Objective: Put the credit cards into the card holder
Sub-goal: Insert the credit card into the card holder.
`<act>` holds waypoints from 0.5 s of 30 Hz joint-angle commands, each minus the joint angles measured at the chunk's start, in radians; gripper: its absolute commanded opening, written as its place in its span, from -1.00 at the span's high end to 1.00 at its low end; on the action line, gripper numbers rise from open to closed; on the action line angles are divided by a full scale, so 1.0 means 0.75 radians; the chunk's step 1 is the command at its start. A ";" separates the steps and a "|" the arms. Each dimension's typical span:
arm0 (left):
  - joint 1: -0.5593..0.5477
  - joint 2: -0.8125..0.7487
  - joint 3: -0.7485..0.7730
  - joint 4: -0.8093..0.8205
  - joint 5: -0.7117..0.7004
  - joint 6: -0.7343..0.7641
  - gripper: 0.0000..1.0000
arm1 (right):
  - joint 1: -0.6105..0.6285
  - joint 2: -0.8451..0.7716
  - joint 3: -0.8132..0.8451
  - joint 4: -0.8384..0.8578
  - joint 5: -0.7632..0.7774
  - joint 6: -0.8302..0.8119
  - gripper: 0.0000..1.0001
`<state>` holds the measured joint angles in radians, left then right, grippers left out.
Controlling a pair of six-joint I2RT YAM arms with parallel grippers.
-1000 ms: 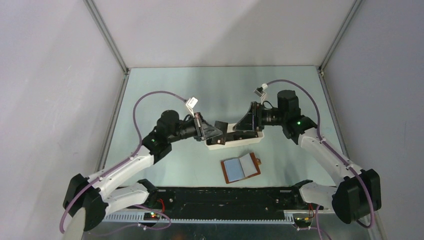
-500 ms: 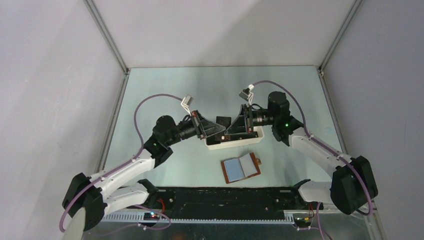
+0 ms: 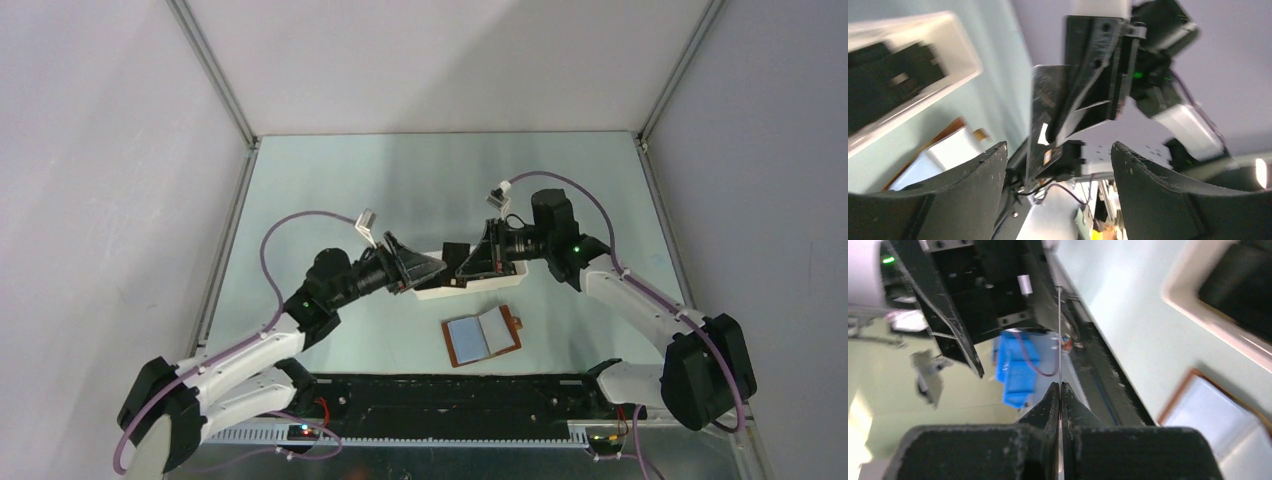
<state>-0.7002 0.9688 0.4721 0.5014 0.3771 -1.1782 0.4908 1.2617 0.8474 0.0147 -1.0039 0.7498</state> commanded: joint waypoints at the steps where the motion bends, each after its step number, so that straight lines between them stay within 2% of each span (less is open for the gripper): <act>1: -0.048 -0.089 -0.041 -0.393 -0.283 -0.010 -0.59 | -0.010 -0.041 0.014 -0.551 0.303 -0.332 1.00; 4: -0.108 -0.094 -0.009 -0.701 -0.394 -0.003 -0.53 | -0.001 -0.030 -0.020 -0.743 0.412 -0.437 1.00; 6: -0.150 -0.057 0.011 -0.796 -0.437 -0.015 -0.47 | -0.002 -0.029 -0.062 -0.795 0.453 -0.467 1.00; 11: -0.241 0.110 0.013 -0.815 -0.385 -0.078 -0.27 | 0.007 -0.055 -0.157 -0.870 0.559 -0.495 1.00; 15: -0.287 0.285 0.045 -0.797 -0.361 -0.094 -0.23 | 0.047 -0.076 -0.210 -0.868 0.692 -0.473 1.00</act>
<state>-0.8913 1.1061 0.4522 -0.0704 0.1165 -1.2171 0.4973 1.2457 0.7120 -0.5980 -0.6094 0.4175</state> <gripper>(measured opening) 0.623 0.010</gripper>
